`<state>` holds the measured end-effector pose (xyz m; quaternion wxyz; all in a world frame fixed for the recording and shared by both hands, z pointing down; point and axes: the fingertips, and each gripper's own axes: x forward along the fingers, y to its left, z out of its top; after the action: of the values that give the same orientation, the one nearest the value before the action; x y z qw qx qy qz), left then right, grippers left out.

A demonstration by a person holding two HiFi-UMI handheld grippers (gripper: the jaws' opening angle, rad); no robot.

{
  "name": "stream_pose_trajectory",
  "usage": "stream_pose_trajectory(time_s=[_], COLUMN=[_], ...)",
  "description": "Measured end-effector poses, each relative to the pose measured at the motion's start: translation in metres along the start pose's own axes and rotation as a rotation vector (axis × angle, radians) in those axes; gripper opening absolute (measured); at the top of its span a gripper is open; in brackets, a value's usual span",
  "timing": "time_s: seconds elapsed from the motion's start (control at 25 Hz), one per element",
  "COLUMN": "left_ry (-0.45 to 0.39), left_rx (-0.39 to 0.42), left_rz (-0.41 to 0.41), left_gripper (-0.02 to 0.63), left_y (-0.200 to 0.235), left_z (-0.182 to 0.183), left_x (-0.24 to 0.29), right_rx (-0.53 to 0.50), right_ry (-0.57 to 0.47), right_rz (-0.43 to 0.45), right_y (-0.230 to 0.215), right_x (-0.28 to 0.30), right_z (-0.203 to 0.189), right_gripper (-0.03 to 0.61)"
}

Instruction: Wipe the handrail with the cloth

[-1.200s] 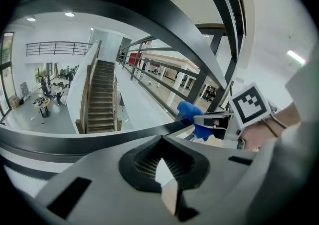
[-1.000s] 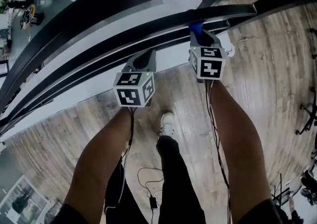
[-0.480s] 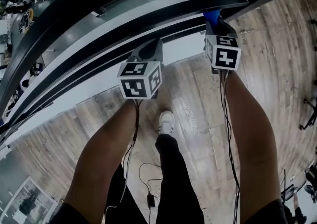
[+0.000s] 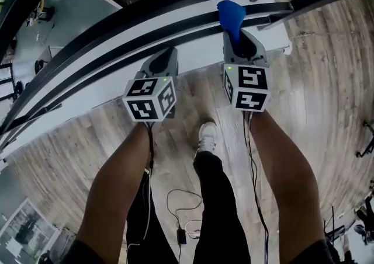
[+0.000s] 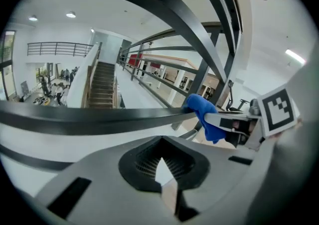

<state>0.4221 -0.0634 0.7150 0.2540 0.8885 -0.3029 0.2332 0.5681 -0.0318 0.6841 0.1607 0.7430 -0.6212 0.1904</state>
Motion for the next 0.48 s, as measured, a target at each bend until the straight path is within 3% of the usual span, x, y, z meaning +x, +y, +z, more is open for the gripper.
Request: stream_pose_trajectory(time_s=[0.2, 0.48], left_ry=[-0.003, 0.017], left_rx=[-0.051, -0.118], left_rz=[0.078, 0.279], left_gripper=[0.003, 0.005], left_y=[0.104, 0.307], left_z=[-0.066, -0.149], left_x=[-0.074, -0.222], right_rx=[0.005, -0.070], right_ry=[0.021, 0.102], right_rz=[0.107, 0.305], right_y=[0.141, 0.393], right_x=[-0.003, 0.020], right_z=[-0.043, -0.097], right_gripper=[0.098, 0.098])
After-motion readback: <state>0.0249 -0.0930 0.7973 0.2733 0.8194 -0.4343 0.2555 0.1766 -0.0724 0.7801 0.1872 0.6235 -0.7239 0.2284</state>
